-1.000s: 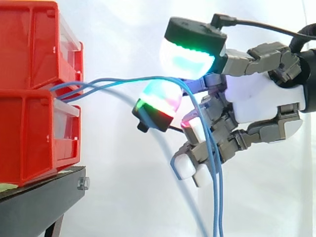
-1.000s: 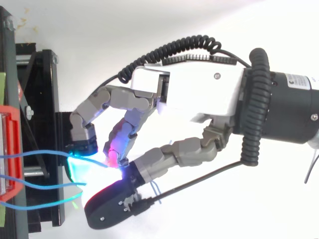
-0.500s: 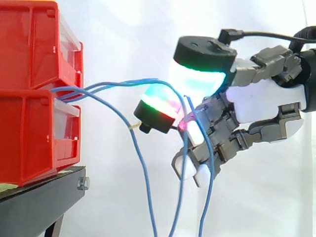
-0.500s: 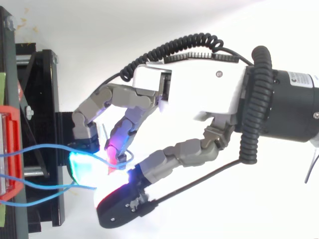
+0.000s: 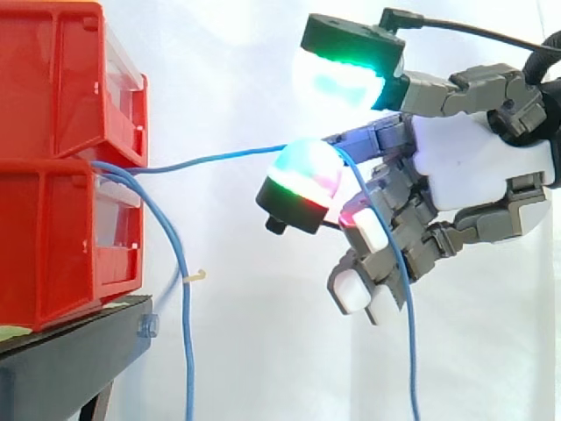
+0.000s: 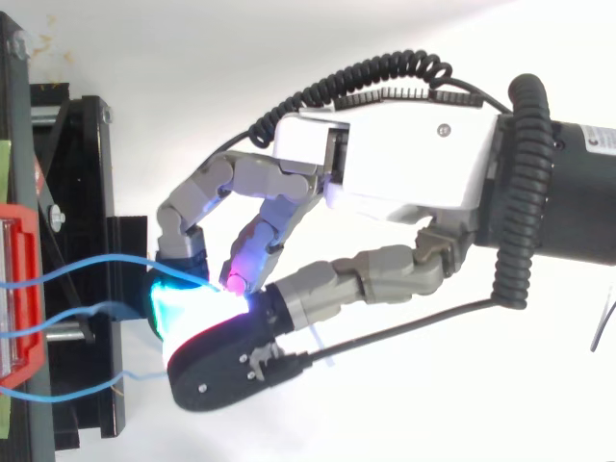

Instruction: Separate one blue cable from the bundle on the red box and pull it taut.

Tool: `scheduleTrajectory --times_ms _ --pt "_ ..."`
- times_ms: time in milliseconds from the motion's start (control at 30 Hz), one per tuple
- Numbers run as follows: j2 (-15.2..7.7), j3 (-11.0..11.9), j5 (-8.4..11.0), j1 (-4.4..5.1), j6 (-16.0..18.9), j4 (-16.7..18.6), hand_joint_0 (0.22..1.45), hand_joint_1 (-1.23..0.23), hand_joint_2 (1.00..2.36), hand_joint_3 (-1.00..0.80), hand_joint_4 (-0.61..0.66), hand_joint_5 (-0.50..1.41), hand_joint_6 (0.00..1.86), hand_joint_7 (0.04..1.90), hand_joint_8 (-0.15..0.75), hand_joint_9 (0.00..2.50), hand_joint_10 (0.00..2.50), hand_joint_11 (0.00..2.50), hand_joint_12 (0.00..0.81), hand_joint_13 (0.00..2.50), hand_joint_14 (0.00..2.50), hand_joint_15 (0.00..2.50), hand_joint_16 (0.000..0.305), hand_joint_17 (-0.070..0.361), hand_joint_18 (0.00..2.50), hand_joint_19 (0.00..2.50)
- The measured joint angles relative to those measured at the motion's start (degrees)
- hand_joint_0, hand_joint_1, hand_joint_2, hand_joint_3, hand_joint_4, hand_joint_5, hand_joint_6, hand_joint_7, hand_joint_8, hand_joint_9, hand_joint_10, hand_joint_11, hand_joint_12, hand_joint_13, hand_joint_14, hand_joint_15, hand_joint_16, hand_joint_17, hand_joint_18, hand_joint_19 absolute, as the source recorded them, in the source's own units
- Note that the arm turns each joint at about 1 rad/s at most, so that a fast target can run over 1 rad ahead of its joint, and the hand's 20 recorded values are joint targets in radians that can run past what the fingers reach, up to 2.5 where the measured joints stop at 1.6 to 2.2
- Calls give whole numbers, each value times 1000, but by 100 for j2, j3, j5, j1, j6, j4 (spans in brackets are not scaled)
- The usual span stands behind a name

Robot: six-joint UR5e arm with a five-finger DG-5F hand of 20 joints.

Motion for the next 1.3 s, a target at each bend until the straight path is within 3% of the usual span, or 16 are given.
scheduleTrajectory --times_ms 167,600,833,1033,1300 --pt "23 -1 -3 -51 -34 -76 579 -499 1005 -418 31 -102 858 958 231 1147 18 529 332 889 19 473 43 97 736 565" --pt "104 -6 33 -187 -249 -189 536 -619 1003 -451 72 -130 864 935 243 1098 17 528 343 878 20 468 46 104 756 544" --pt "105 -334 143 -198 -167 -176 559 -729 1005 -424 83 -160 895 877 230 1042 19 558 339 861 19 478 45 102 747 540" --pt "105 -525 181 -200 89 -106 527 -698 1001 -485 108 -163 886 829 239 1032 17 555 343 863 19 474 47 106 757 542" --pt "104 -546 248 -200 227 -120 507 -554 1000 -500 121 -150 840 822 246 1053 18 544 349 880 18 480 48 109 768 541"
